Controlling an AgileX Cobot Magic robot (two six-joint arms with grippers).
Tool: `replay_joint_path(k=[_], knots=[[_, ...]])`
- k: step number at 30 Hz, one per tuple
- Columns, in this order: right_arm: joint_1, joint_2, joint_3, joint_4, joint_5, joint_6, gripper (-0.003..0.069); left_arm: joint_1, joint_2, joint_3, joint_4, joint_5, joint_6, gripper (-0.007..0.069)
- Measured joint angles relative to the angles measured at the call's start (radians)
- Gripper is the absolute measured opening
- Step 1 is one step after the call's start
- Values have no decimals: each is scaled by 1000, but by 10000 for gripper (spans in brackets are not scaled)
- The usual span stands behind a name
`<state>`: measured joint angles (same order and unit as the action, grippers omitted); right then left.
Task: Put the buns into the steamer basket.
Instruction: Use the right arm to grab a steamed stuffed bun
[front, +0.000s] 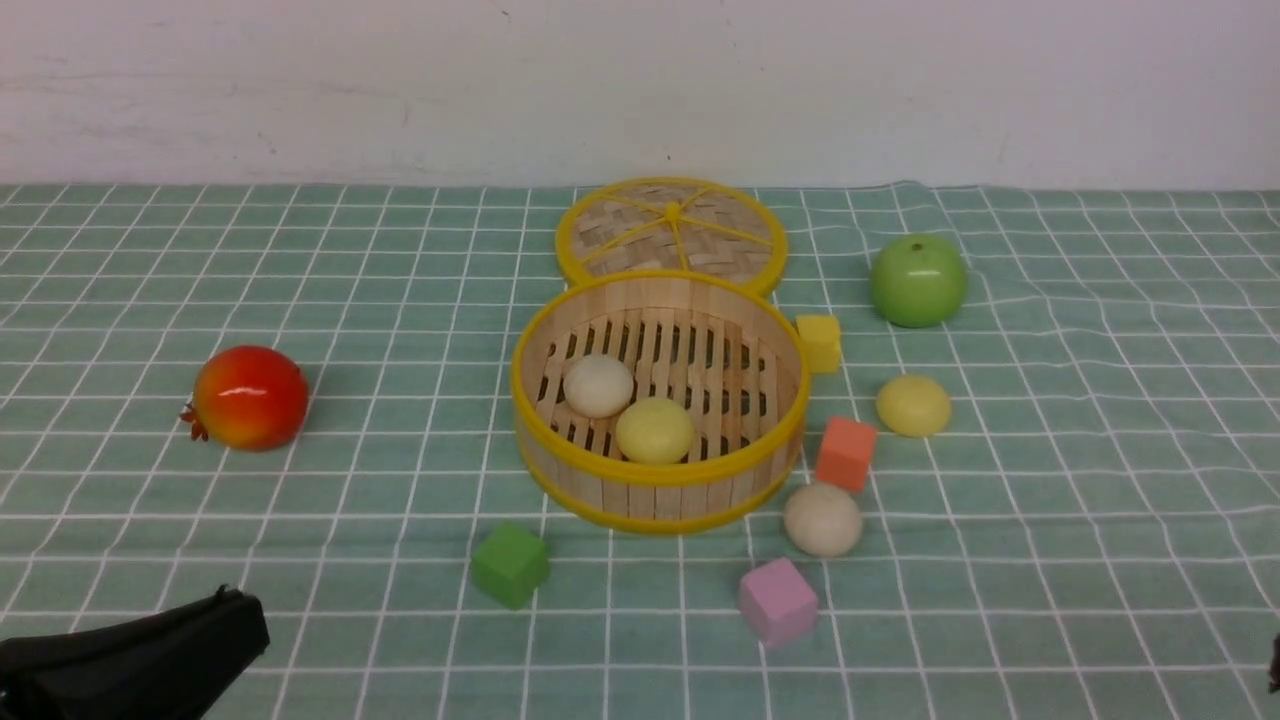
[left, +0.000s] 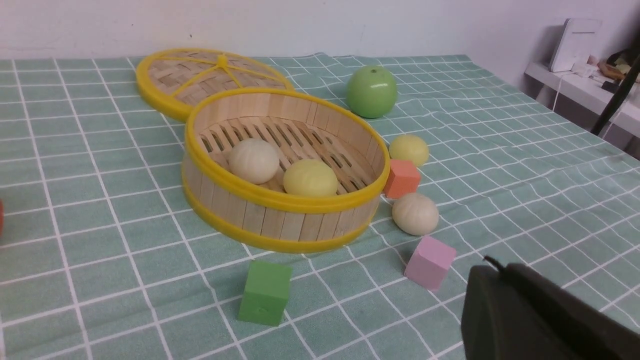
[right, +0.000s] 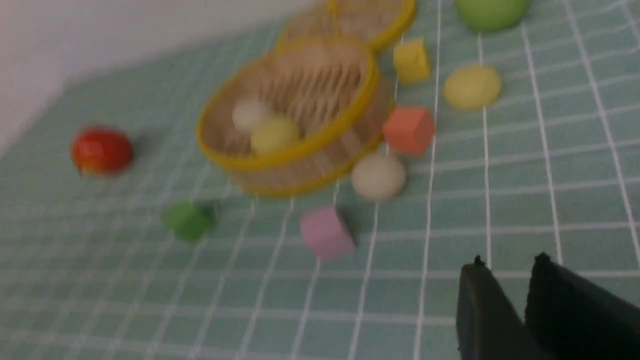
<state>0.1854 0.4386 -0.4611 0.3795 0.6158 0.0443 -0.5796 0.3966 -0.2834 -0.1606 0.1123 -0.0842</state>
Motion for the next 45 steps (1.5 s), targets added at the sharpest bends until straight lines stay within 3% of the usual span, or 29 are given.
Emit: replay_joint_path(k=[3, 8, 20, 27, 38, 45], knots=[[25, 262, -186, -70, 172, -88, 77, 0, 0, 0, 0, 1, 0, -14], [28, 669, -393, -93, 277, -128, 22, 0, 0, 0, 0, 4, 0, -13], [194, 1337, -900, -124, 369, -192, 30, 0, 0, 0, 0, 5, 0, -9], [206, 1464, -1027, -186, 334, -136, 85, 0, 0, 0, 0, 5, 0, -4], [206, 1530, -1038, -209, 216, -98, 273, 0, 0, 0, 0, 5, 0, 4], [206, 1573, -1038, -206, 183, -97, 291, 0, 0, 0, 0, 5, 0, 9]])
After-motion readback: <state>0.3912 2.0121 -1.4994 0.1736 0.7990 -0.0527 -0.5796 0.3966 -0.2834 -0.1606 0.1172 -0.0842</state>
